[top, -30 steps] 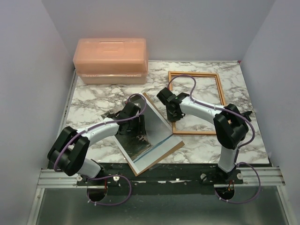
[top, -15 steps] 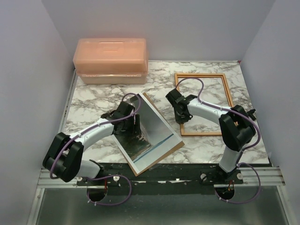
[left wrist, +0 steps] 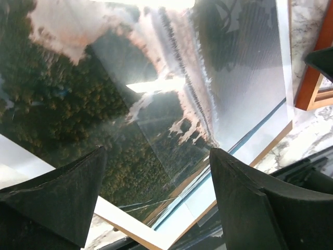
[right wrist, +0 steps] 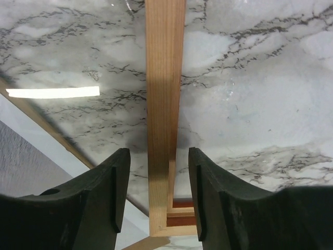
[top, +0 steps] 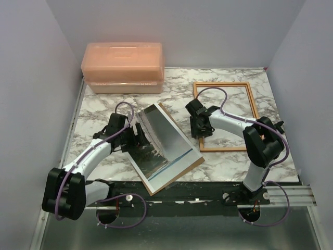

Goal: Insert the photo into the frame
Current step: Move the photo frame to the center of the board.

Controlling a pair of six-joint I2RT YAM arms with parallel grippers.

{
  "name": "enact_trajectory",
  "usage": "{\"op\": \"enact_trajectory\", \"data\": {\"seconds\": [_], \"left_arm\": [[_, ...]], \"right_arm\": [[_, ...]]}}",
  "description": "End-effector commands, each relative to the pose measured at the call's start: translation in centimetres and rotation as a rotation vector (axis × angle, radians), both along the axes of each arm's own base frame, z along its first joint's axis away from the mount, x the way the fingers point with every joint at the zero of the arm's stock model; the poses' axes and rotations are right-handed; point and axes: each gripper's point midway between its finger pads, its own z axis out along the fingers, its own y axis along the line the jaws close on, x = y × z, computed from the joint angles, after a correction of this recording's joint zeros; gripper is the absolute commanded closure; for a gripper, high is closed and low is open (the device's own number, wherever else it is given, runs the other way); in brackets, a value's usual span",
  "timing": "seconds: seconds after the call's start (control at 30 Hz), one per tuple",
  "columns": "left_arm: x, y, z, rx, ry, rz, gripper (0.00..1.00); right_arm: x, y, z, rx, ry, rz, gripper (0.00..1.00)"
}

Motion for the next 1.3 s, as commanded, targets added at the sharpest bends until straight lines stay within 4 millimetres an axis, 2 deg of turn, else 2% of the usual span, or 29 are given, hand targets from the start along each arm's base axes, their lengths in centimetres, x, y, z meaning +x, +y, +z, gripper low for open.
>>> {"op": "enact_trajectory", "data": {"seconds": [0.0, 0.07, 0.17, 0.33, 0.53, 0.67, 0.8, 0.9, 1.1, 1.27], "left_arm": [[-0.9, -0.7, -0.3, -0.199, 0.054, 0.006, 0.19], [-0.7, -0.5, -0.5, -0.243, 0.052, 0.026, 0.21], [-0.2, 0.1, -0.7, -0.268, 0.048, 0.06, 0.23], [0.6, 0.8, -1.6, -0.283, 0.055, 0.099, 0.26], [1.4, 0.9, -3.3, -0.295, 0.091, 0.144, 0.3], [1.8, 0.8, -4.3, -0.306, 0.118, 0.178, 0.32], [2.6, 0.7, -4.5, -0.322, 0.106, 0.186, 0.33], [3.0, 0.2, -4.0, -0.358, 0.077, 0.175, 0.33], [4.1, -0.7, -1.7, -0.435, -0.018, 0.118, 0.34], [4.2, -1.2, -0.1, -0.471, -0.084, 0.077, 0.34]], "right_arm": [[0.3, 1.2, 0.3, 0.071, -0.003, -0.005, 0.38], [0.6, 1.6, 1.2, 0.103, -0.018, 0.0, 0.25], [1.2, 2.3, 1.6, 0.163, -0.023, 0.007, 0.16], [1.8, 2.0, -0.1, 0.273, 0.023, -0.025, 0.16], [2.3, 0.2, -0.6, 0.267, 0.023, -0.064, 0.15], [2.3, 0.3, -1.1, 0.322, 0.046, -0.059, 0.15], [1.4, 1.3, -2.1, 0.391, 0.089, -0.023, 0.16], [0.7, 2.4, -2.7, 0.456, 0.123, -0.003, 0.18], [-0.5, 3.7, -3.5, 0.541, 0.176, 0.022, 0.2], [-1.1, 4.9, -3.1, 0.625, 0.203, 0.045, 0.22]]}}
